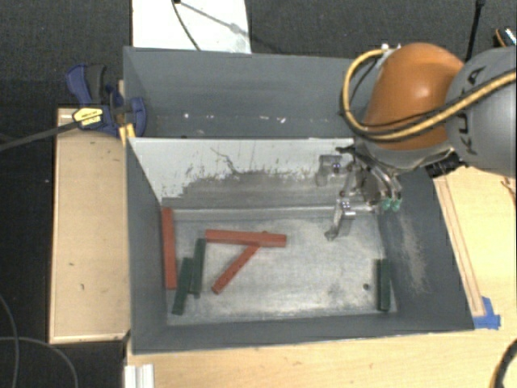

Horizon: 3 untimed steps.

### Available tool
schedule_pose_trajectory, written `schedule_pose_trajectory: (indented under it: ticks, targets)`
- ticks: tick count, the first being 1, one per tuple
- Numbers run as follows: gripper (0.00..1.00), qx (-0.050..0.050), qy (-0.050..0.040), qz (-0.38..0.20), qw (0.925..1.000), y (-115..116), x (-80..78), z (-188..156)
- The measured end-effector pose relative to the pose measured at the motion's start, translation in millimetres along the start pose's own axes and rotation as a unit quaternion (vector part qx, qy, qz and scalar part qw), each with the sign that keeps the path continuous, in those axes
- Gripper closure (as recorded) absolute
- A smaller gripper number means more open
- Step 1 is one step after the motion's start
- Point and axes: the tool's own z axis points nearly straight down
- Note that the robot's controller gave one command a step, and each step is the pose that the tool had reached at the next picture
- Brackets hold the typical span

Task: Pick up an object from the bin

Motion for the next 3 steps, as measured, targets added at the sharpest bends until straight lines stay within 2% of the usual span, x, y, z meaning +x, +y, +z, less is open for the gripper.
schedule_pose_trajectory:
  ticks: [1,2,3]
  targets:
    - [0.0,0.0,0.0025,-0.001,1.0,60,14.1,117]
    - [0.0,0.001,-0.0043,-0.1,0.995,41,1.3,85]
    - [0.0,0.0,0.0003,-0.13,0.9915,78,33.4,128]
